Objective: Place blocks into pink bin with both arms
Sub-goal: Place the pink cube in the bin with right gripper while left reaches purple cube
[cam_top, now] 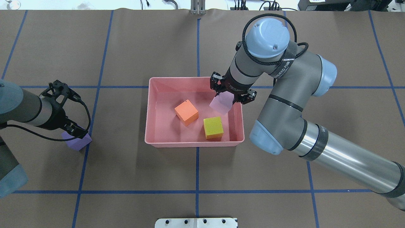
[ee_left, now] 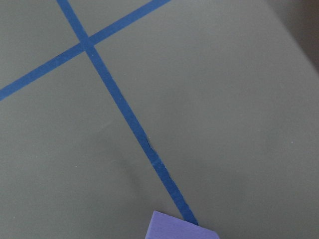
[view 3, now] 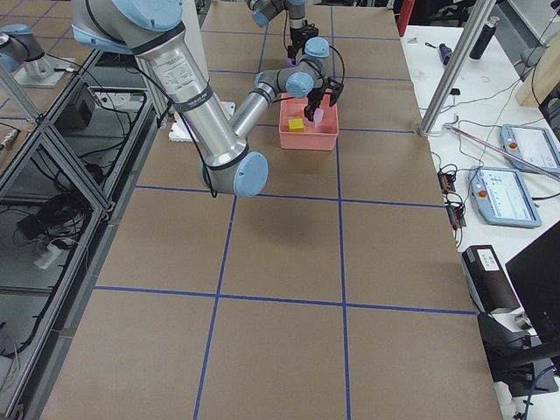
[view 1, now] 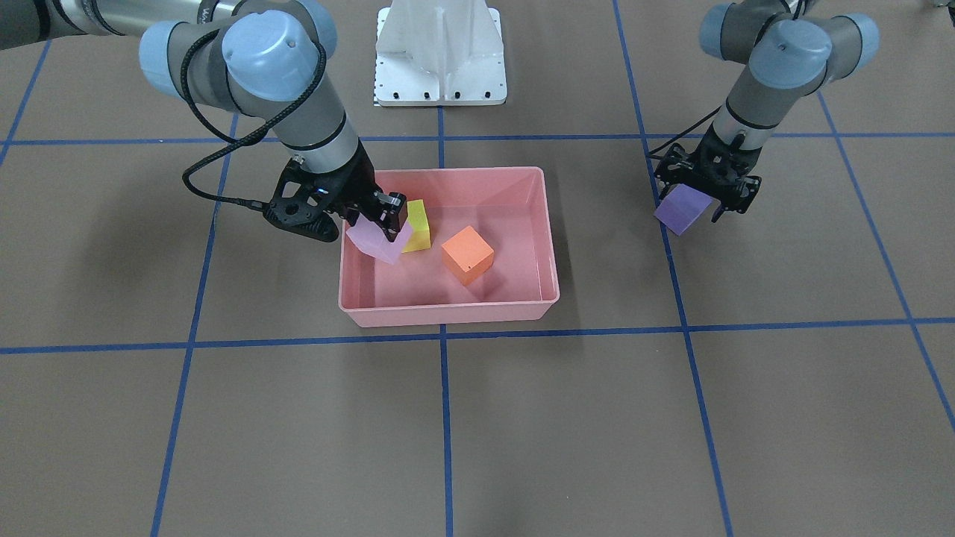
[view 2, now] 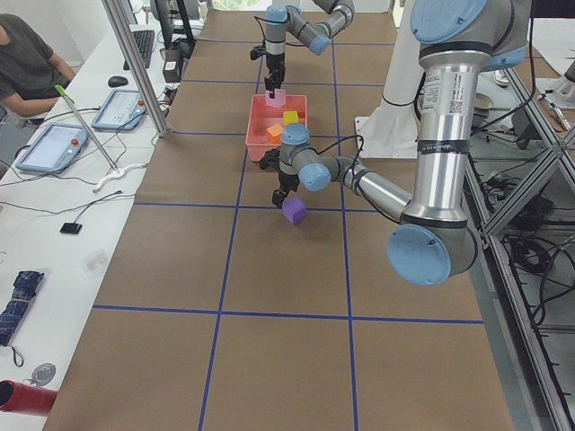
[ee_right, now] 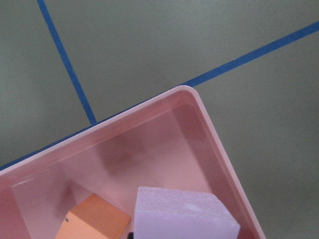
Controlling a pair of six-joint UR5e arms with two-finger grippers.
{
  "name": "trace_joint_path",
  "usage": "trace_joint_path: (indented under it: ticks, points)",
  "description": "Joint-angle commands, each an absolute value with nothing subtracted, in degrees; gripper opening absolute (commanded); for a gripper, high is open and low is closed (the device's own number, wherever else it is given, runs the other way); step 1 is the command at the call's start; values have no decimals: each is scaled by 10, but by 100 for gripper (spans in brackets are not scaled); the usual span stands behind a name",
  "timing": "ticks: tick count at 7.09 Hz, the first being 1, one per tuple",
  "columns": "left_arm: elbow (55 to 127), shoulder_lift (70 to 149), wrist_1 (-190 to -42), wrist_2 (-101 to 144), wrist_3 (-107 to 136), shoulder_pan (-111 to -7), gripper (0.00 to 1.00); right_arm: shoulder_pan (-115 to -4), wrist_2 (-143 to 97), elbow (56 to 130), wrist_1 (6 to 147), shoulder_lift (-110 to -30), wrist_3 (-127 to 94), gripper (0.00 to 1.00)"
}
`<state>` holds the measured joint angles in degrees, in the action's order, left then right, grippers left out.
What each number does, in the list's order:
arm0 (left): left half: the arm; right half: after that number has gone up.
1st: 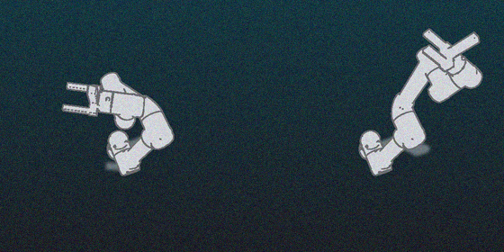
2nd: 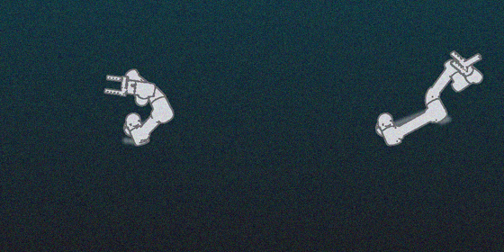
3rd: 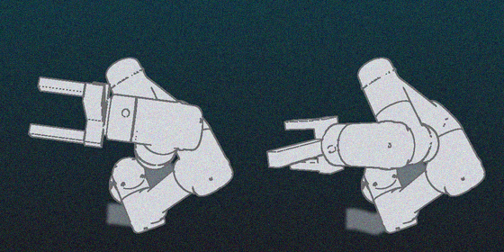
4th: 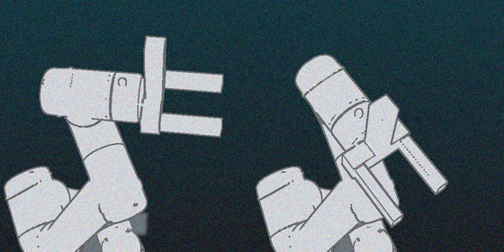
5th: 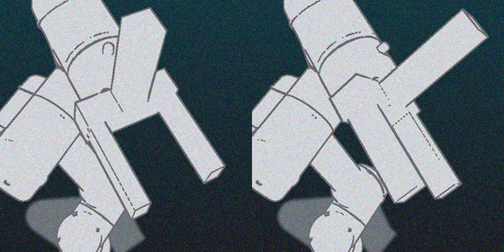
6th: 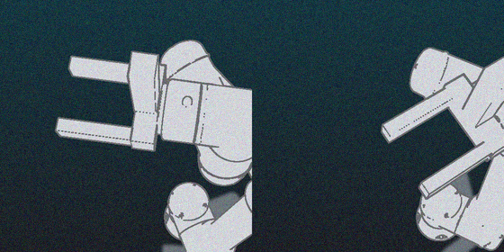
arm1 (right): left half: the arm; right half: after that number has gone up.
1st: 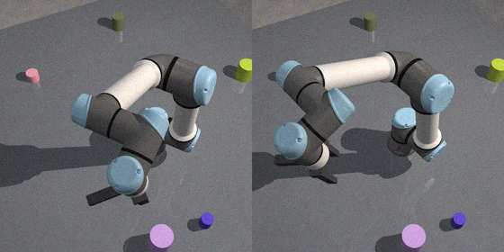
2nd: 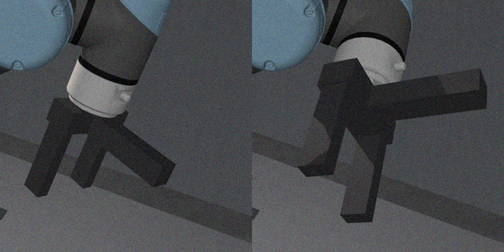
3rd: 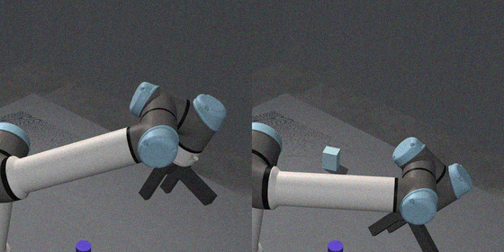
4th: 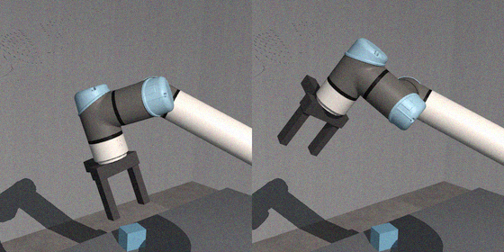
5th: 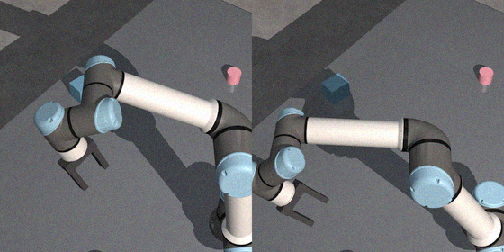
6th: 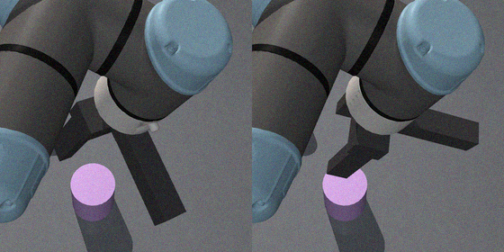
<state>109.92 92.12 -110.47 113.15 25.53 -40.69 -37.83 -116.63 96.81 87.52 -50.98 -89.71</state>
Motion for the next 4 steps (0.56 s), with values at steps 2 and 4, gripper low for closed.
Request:
trace_joint_path:
  ticks: [2, 4]
  points:
    - [1080, 914, -1109, 1131, 220, -393, 100, -371, -1137, 923, 860, -488, -899, 100]
    - [1080, 918, -1109, 1135, 229, -385, 100, -371, -1138, 931, 861, -490, -895, 100]
